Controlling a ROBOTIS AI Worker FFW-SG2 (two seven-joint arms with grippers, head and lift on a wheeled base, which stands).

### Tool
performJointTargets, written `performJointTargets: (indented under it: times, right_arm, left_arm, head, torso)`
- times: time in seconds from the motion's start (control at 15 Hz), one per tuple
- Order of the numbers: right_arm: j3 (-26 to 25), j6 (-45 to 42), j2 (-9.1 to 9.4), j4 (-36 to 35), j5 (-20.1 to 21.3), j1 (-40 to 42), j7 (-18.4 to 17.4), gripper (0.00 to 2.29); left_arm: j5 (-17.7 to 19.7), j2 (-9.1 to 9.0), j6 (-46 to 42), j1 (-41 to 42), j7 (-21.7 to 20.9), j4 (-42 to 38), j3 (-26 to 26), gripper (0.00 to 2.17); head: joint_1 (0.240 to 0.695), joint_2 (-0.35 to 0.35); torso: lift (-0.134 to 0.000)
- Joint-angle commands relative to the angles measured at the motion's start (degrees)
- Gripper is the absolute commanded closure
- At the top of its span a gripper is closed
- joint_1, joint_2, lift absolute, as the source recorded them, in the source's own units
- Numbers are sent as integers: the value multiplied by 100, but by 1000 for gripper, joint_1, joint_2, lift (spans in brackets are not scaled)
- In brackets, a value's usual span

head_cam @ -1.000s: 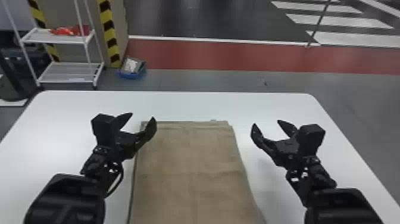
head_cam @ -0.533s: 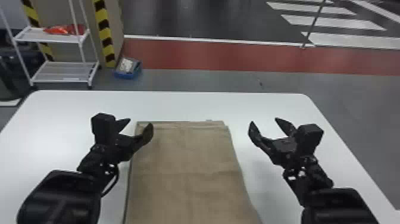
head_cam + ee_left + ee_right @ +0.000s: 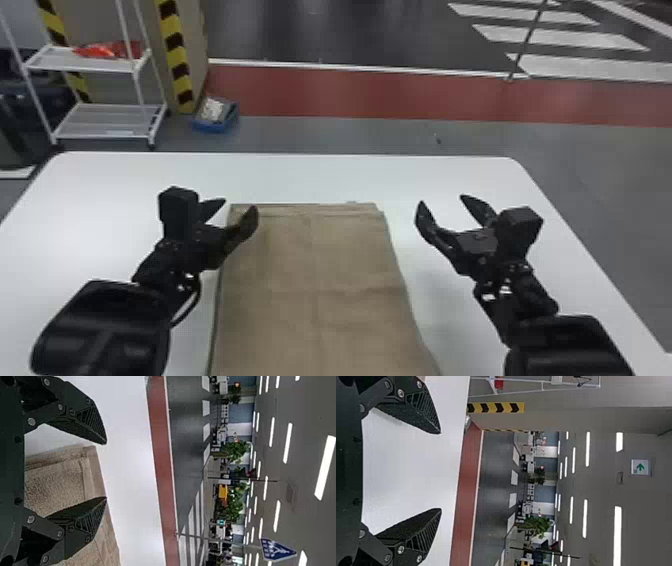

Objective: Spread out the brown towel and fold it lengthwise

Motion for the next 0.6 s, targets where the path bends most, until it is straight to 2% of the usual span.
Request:
performJointTargets:
  times: [0.0, 0.53]
  right_arm:
    - [9, -25, 1, -7, -3, 0, 0, 208]
    - [18, -148, 1, -16, -29, 71, 0, 208]
  left_arm:
    - [-93, -19, 68, -38, -8, 88, -7, 454]
    - [-172, -28, 68, -91, -96, 229, -7, 458]
  head:
    - [695, -125]
    - [695, -122]
  torso:
    - [-125]
    - [-125]
